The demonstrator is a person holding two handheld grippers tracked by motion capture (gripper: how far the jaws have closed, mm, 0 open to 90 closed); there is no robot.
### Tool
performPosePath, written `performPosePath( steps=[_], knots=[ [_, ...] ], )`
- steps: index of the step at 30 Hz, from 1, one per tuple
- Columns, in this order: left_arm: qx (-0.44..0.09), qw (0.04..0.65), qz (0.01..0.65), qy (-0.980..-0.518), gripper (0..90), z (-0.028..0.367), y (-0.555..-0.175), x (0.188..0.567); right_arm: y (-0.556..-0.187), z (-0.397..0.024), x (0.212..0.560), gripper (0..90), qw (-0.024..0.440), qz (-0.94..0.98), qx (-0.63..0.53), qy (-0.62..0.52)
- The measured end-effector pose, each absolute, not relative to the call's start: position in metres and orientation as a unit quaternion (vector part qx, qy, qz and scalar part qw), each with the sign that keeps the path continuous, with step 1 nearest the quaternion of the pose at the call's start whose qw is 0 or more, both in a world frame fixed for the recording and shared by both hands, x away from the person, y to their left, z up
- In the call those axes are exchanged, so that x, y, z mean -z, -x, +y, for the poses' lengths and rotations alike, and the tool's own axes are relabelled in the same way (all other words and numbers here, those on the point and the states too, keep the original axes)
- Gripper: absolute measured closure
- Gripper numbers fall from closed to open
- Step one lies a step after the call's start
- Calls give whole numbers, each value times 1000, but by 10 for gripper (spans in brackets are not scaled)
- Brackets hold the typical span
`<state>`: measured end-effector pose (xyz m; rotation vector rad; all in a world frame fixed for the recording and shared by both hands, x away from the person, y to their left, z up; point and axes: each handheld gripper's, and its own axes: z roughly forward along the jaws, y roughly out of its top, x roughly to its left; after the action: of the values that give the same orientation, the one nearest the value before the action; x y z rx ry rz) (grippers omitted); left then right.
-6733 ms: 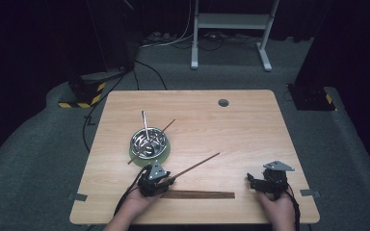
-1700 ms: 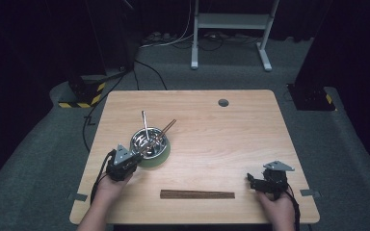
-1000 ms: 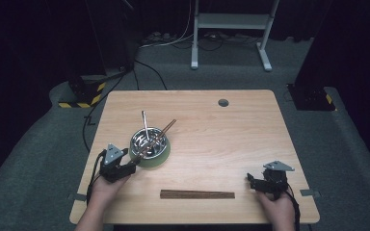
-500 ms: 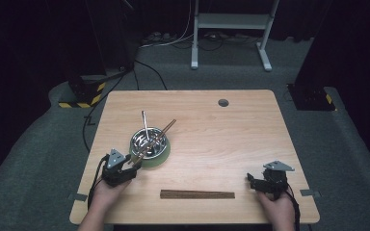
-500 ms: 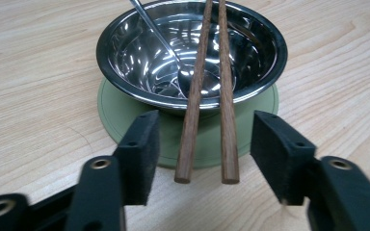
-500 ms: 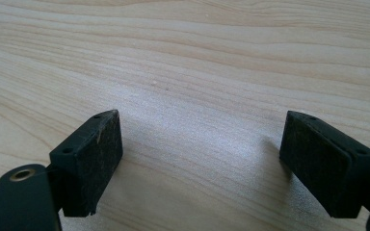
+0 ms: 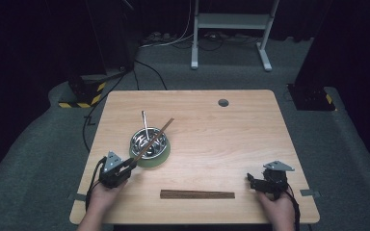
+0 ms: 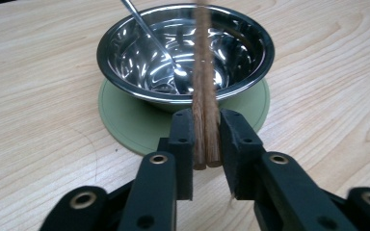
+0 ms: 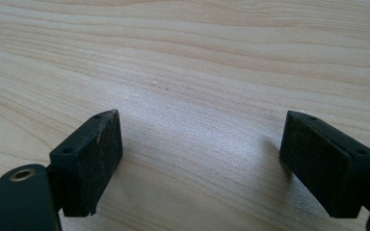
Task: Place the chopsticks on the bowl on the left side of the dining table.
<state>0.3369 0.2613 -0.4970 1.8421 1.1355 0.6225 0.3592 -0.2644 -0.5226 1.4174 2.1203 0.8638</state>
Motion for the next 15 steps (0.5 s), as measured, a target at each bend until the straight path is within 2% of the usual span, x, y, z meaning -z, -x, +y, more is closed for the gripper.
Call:
performPosePath(
  steps=[9,10,15],
  knots=[
    [-235,440,444,-744,765,273,-337,494,-359,-264,523,146,222,767,-313,-514],
    [-231,422,432,-763,765,278,-337,492,-359,-264,523,146,223,768,-313,-513],
    [-222,426,419,-771,765,278,-338,491,-359,-264,523,146,223,768,-313,-512]
  ],
)
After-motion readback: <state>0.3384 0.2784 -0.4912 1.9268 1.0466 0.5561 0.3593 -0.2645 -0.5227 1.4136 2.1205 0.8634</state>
